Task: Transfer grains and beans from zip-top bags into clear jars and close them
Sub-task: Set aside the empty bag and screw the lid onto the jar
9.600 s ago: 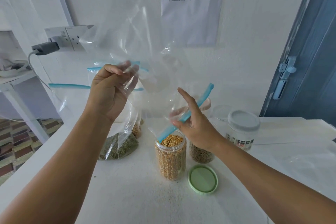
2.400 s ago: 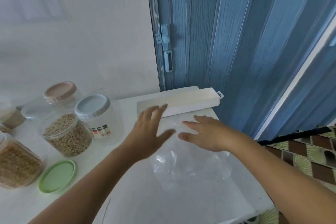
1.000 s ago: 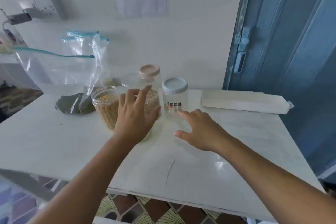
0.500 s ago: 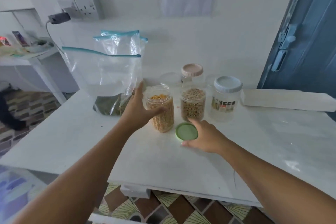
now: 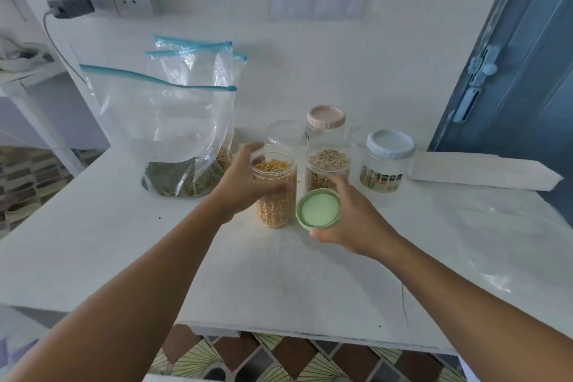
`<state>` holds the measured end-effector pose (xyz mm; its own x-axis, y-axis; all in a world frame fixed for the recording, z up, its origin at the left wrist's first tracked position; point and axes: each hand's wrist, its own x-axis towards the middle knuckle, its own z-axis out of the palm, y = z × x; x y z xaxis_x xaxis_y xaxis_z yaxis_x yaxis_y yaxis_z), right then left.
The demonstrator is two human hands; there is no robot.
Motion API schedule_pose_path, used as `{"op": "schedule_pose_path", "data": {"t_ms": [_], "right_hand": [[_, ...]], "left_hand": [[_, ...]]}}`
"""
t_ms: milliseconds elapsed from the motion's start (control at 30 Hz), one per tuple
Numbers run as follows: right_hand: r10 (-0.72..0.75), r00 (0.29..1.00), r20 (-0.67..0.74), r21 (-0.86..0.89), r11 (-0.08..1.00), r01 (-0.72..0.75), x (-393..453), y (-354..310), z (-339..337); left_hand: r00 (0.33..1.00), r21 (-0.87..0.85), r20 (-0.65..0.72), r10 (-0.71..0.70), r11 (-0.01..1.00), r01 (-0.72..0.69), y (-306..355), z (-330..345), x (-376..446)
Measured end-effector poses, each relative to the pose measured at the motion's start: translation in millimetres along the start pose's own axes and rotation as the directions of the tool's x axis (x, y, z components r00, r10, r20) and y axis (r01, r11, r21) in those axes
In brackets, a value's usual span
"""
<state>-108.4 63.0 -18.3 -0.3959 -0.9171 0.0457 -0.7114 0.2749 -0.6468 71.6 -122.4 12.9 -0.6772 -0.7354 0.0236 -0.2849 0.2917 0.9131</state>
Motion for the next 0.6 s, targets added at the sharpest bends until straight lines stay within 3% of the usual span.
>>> {"op": "schedule_pose_path", "data": {"t_ms": [233, 600], "right_hand": [[-0.114, 0.993, 0.036, -0.082, 0.99, 0.116, 22, -21, -26], [-0.065, 0.959, 0.276, -0.109, 0.989, 0.099, 29, 10, 24]], "left_hand": [[1.0, 0.042, 0.026, 0.015, 0.999, -0.016, 0, -6, 1], [0.996, 0.095, -0.084, -0.027, 0.995, 0.035, -12, -29, 4]]}}
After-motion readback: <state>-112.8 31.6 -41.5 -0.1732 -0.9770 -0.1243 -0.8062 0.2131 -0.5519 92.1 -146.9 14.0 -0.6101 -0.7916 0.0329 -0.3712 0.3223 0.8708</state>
